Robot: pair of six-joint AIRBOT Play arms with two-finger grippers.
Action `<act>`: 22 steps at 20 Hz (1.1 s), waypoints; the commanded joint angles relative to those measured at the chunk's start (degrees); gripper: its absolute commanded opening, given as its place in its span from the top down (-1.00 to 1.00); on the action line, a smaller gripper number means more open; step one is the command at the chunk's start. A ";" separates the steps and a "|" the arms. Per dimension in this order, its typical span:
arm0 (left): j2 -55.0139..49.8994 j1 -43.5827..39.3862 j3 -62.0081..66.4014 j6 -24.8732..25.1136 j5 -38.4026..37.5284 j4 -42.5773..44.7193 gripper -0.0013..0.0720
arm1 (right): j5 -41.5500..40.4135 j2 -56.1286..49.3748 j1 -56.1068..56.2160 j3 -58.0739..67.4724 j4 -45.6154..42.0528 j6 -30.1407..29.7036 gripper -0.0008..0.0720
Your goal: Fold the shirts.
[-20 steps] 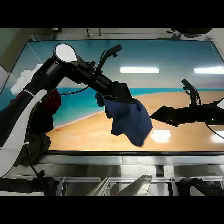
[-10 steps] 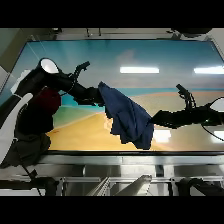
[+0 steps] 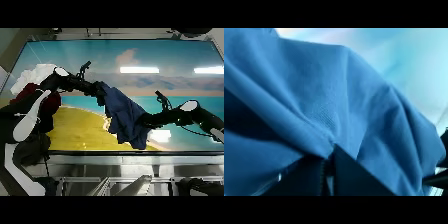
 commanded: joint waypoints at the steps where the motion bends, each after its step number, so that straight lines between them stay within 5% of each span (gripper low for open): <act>1: -4.09 0.09 6.51 0.72 -4.76 -0.96 0.98 | -0.87 -2.62 1.27 0.13 8.15 -5.05 0.93; 7: 1.44 0.35 7.02 0.72 -9.62 -1.11 0.98 | 8.81 5.09 -4.81 4.61 8.31 -7.02 0.93; 12: 26.71 1.95 7.08 2.14 -11.26 -5.97 0.98 | 23.89 24.35 -20.68 17.20 20.09 -7.08 0.93; 18: 60.96 2.05 7.02 0.48 4.17 2.89 0.93 | 22.71 41.72 -27.41 26.71 25.77 -4.04 0.93; 22: 64.43 2.05 7.02 -3.56 4.57 12.17 0.93 | 21.44 45.92 -27.41 26.69 22.23 0.98 0.93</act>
